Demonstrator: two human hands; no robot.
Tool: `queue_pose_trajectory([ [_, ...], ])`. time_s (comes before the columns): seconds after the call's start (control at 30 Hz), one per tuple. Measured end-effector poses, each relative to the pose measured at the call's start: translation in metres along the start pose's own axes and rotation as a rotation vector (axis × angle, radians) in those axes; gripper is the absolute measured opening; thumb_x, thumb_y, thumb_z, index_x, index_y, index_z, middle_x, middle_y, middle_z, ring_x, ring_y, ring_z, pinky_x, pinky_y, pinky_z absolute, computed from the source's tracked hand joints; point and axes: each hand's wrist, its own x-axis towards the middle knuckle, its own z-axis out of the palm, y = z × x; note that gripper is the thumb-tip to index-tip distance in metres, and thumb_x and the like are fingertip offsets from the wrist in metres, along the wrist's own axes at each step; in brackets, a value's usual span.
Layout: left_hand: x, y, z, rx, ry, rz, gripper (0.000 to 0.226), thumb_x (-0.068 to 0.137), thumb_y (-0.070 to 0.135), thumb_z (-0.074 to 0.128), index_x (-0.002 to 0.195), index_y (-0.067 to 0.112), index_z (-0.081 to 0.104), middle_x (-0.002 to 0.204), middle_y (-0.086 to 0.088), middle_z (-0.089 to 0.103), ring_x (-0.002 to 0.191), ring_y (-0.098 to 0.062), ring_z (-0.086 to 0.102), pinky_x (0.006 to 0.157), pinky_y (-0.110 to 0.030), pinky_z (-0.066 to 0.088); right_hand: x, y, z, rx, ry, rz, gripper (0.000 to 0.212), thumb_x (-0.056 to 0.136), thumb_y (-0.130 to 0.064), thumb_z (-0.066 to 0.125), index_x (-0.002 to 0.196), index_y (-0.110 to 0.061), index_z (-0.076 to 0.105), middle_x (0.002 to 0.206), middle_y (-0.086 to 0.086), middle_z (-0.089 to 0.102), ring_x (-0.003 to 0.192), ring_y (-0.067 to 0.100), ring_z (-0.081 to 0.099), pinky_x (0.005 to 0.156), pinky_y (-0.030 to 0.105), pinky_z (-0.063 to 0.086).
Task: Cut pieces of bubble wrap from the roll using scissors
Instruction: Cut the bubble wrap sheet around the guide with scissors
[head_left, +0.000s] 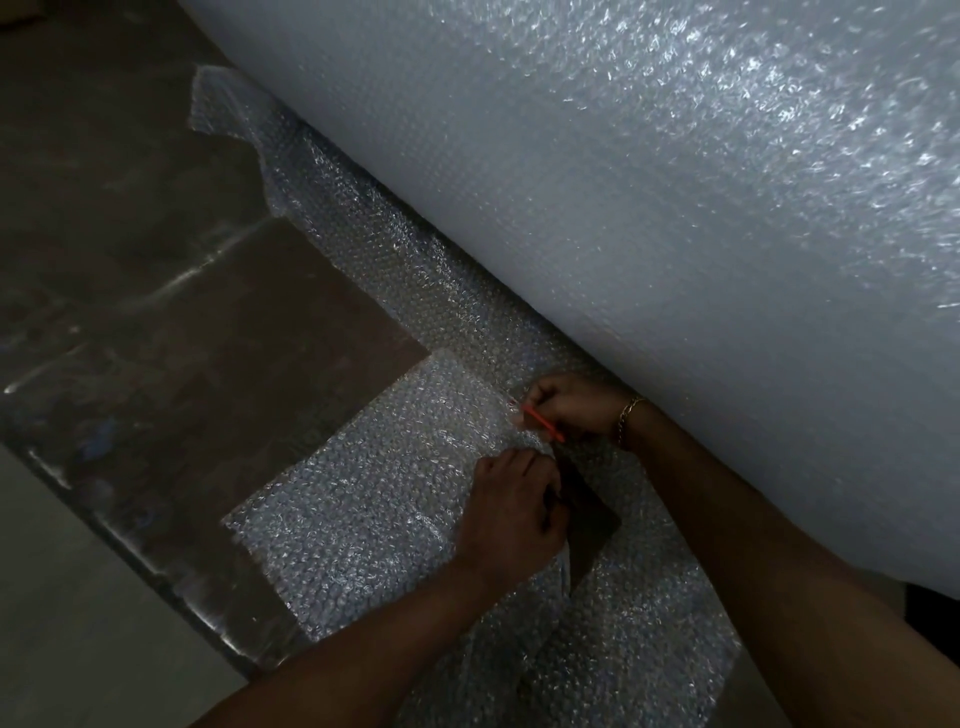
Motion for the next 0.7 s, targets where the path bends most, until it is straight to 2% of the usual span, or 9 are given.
queue_pose_trajectory([
  [0.13,0.0,0.0,-0.001,-0.012,0.01,0.003,0.012,0.076,0.03,0.054,0.086,0.022,0.054,0.089,0.006,0.055,0.091,-0.018,0.053,0.077,-0.039,0.041,-0.011,-0.008,0.003,0.065,-0.057,0.056,0.03,0.095,-0.03,0.064,0.071,-0.019,0.051,0.06,0.002,0.049,0.041,0.007,0.041,0.038,0.017,0.026],
  [0.2,0.0,0.001,-0.001,-0.017,0.006,-0.007,0.014,0.076,0.031,0.053,0.087,0.022,0.055,0.089,0.006,0.055,0.091,-0.017,0.053,0.078,-0.037,0.039,-0.026,-0.01,0.002,0.02,-0.046,0.084,0.032,0.096,-0.038,0.06,0.071,-0.02,0.053,0.062,0.004,0.051,0.039,0.006,0.039,0.038,0.017,0.023],
  [0.27,0.0,0.001,-0.001,-0.014,-0.004,-0.031,0.015,0.076,0.031,0.051,0.088,0.023,0.055,0.089,0.007,0.055,0.091,-0.016,0.051,0.078,-0.034,0.035,-0.047,-0.008,0.001,0.009,-0.013,0.104,0.034,0.1,-0.035,0.056,0.07,-0.019,0.054,0.061,0.006,0.054,0.033,0.003,0.039,0.034,0.016,0.022],
  [0.33,0.001,0.0,-0.001,-0.029,-0.014,-0.053,0.013,0.077,0.031,0.051,0.088,0.024,0.053,0.087,0.008,0.054,0.09,-0.015,0.05,0.078,-0.033,0.032,-0.069,-0.001,0.005,0.059,0.047,0.096,0.029,0.102,-0.031,0.054,0.078,-0.015,0.059,0.067,0.01,0.056,0.033,0.001,0.041,0.033,0.013,0.023],
  [0.4,0.001,0.002,-0.004,-0.051,-0.023,-0.07,0.01,0.078,0.03,0.052,0.087,0.027,0.051,0.086,0.009,0.052,0.089,-0.015,0.05,0.079,-0.035,0.034,-0.088,0.009,0.01,0.084,0.136,0.087,0.026,0.101,-0.033,0.057,0.094,-0.009,0.064,0.073,0.012,0.06,0.036,0.001,0.044,0.035,0.012,0.026],
  [0.5,0.004,0.008,-0.012,-0.07,-0.079,-0.112,0.008,0.079,0.027,0.056,0.084,0.028,0.05,0.086,0.007,0.055,0.088,-0.017,0.053,0.081,-0.037,0.039,-0.109,0.025,0.023,0.164,0.251,0.099,0.035,0.099,-0.035,0.059,0.111,-0.003,0.063,0.078,0.011,0.063,0.04,0.001,0.047,0.036,0.012,0.031],
  [0.53,0.005,0.011,-0.016,-0.073,-0.109,-0.126,0.006,0.078,0.029,0.054,0.083,0.027,0.052,0.087,0.006,0.058,0.087,-0.018,0.055,0.081,-0.038,0.041,-0.116,0.029,0.028,0.205,0.269,0.097,0.032,0.099,-0.036,0.058,0.112,-0.007,0.064,0.079,0.01,0.064,0.041,0.0,0.05,0.036,0.012,0.032],
  [0.63,0.009,0.02,-0.027,-0.083,-0.182,-0.148,0.029,0.073,0.038,0.041,0.086,0.024,0.062,0.092,0.001,0.067,0.089,-0.021,0.062,0.084,-0.04,0.047,-0.128,0.041,0.042,0.273,0.322,0.071,0.021,0.097,-0.039,0.061,0.104,-0.02,0.066,0.079,0.006,0.068,0.056,0.006,0.057,0.043,0.016,0.038],
  [0.7,0.01,0.023,-0.035,-0.072,-0.195,-0.132,0.023,0.077,0.03,0.049,0.09,0.024,0.067,0.097,0.0,0.071,0.093,-0.023,0.064,0.088,-0.04,0.048,-0.131,0.044,0.05,0.295,0.354,0.05,0.021,0.095,-0.04,0.063,0.103,-0.021,0.067,0.082,0.007,0.07,0.065,0.012,0.059,0.047,0.018,0.041],
])
